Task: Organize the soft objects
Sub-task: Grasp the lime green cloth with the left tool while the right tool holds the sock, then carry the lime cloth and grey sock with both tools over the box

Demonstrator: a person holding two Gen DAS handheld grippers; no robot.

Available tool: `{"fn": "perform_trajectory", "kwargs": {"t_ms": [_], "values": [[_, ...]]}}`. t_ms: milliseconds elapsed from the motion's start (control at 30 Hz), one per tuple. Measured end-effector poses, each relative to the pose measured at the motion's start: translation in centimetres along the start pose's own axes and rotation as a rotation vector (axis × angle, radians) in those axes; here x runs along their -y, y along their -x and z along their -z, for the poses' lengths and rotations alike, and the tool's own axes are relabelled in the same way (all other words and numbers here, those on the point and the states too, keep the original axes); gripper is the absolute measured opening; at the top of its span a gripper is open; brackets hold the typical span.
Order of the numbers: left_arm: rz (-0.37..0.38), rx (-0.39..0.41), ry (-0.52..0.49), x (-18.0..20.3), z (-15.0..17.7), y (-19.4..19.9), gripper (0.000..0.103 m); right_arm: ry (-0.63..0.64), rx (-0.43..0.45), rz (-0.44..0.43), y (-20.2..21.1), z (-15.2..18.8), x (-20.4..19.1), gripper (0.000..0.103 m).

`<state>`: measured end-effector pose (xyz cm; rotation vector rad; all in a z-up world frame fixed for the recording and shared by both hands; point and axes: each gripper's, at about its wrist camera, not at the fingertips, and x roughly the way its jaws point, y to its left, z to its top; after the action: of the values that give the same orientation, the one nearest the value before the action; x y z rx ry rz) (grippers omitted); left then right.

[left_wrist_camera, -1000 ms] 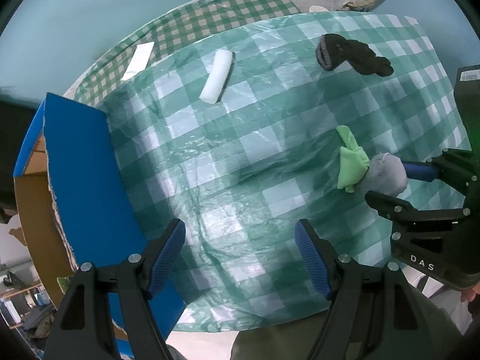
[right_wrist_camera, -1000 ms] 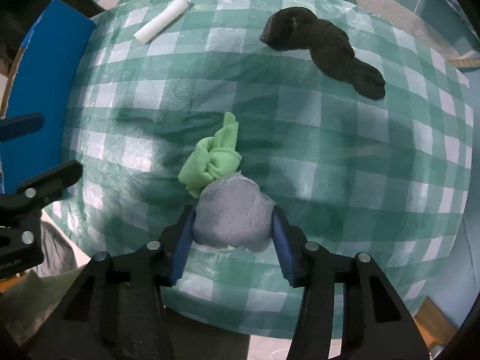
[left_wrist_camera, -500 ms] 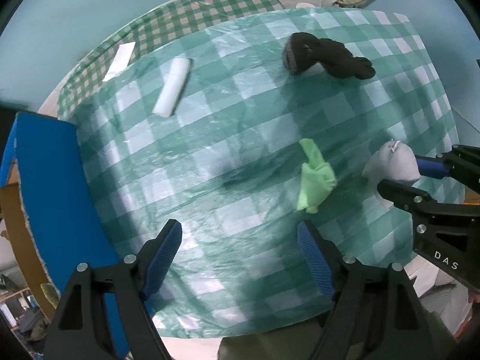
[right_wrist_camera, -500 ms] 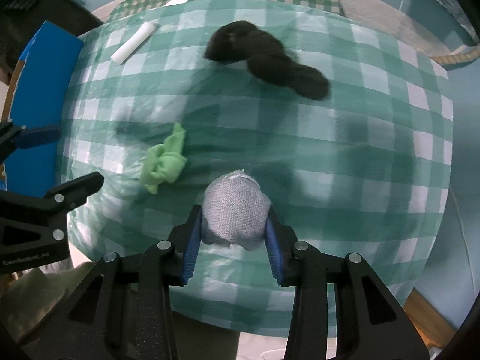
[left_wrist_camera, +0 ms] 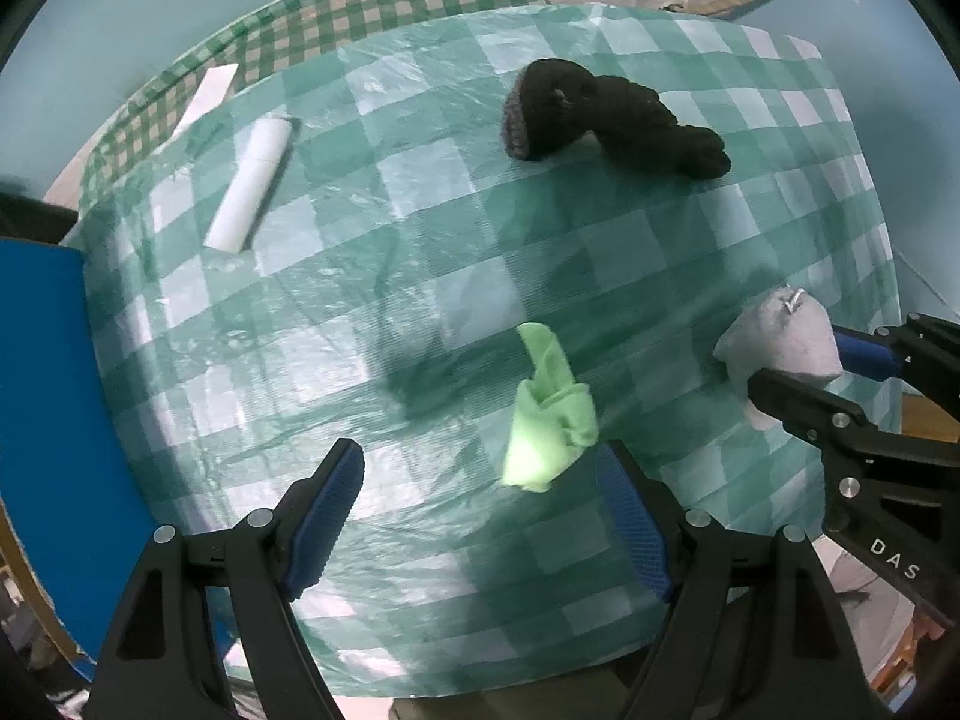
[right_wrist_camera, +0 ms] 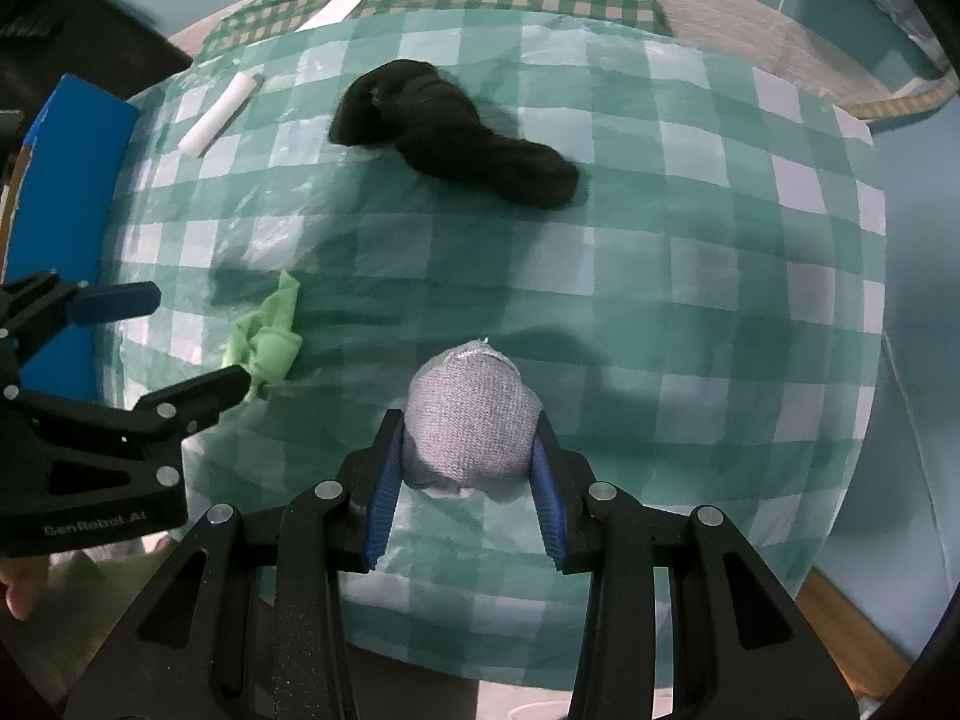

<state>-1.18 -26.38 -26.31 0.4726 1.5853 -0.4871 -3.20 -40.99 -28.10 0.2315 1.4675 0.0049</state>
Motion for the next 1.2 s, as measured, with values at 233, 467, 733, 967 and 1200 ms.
{"fn": "perform_trajectory", "kwargs": {"t_ms": [233,467,733,967,1200], "values": [[-0.001,-0.011,-0.002,1.1,-0.4,-0.7,0.081,0.006,-0.014,-0.014,-0.4,-0.4,0.3,0.039],[0.005,-0.013,0.003,1.7,-0.6,-1.3,0.078,0.011,-0.019,-0.016,-0.6,-0.7,0.4,0.039],[0.029,-0.037,0.013,1.8,-0.5,-2.3,0.035,0.016,-0.019,-0.015,-0.6,-0.9,0.3,0.039],[0.003,0.007,-0.017,1.9,0.1,-1.2,0.032,0.032,-0.014,0.000,-0.2,-0.7,-0.5,0.039],[-0.028,0.035,-0.029,1.2,0.7,0.3,0.032,0.038,0.002,0.020,0.9,-0.6,-1.1,0.039]]}}
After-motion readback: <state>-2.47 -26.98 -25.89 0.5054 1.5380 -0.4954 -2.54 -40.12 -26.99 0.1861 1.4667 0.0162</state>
